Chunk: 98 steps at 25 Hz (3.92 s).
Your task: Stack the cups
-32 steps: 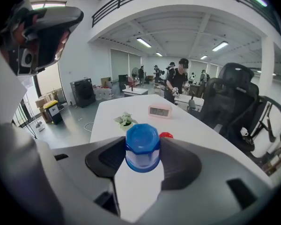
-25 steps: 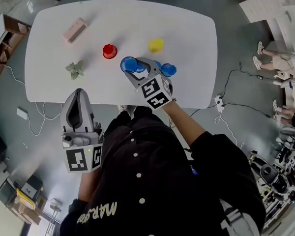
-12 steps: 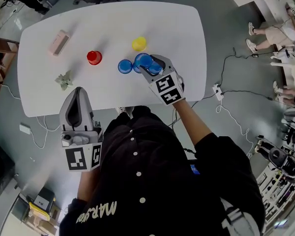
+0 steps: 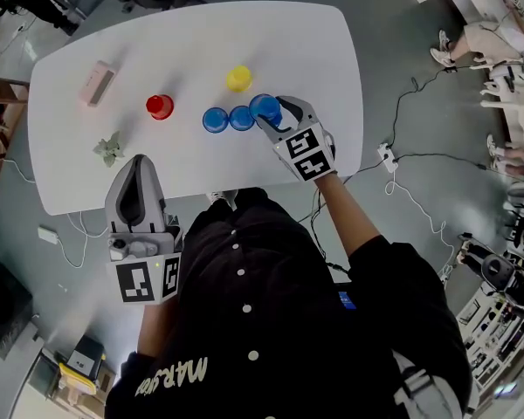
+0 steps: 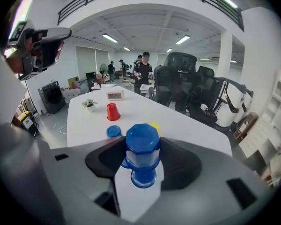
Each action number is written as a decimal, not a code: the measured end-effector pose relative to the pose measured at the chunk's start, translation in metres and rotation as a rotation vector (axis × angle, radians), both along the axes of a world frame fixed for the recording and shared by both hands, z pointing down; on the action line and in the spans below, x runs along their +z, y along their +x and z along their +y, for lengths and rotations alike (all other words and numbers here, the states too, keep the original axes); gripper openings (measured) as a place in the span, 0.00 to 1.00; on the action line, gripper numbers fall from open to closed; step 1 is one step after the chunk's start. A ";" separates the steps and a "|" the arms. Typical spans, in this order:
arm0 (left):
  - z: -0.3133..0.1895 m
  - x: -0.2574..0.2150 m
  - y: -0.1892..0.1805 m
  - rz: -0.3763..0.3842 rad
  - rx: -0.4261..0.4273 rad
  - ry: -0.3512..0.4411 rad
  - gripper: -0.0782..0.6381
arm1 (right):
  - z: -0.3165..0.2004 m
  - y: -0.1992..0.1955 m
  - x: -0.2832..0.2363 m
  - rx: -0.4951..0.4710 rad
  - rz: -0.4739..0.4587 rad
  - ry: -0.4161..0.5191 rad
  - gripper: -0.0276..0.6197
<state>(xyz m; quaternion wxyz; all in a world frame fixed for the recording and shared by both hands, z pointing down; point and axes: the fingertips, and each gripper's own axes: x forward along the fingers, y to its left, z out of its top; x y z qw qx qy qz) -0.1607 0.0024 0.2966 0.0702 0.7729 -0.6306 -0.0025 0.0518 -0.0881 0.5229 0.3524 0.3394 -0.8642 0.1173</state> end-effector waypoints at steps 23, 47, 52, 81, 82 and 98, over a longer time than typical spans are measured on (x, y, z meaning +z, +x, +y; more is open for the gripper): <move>-0.006 0.006 0.012 -0.010 0.016 -0.024 0.12 | 0.013 -0.004 0.023 -0.024 -0.025 -0.011 0.40; -0.009 -0.009 0.004 -0.004 -0.014 0.014 0.12 | -0.048 -0.010 -0.054 -0.119 -0.140 0.041 0.54; -0.013 -0.004 0.003 -0.004 -0.039 -0.005 0.12 | -0.074 -0.017 -0.046 -0.188 -0.096 0.018 0.54; -0.030 0.031 -0.006 -0.019 -0.193 -0.149 0.12 | -0.093 -0.063 0.092 -0.541 0.172 -0.196 0.39; -0.029 0.031 -0.006 -0.019 -0.194 -0.150 0.12 | -0.093 -0.063 0.092 -0.539 0.173 -0.192 0.39; -0.018 0.019 -0.004 -0.006 -0.140 -0.089 0.12 | -0.089 -0.066 0.024 -0.491 0.148 -0.150 0.38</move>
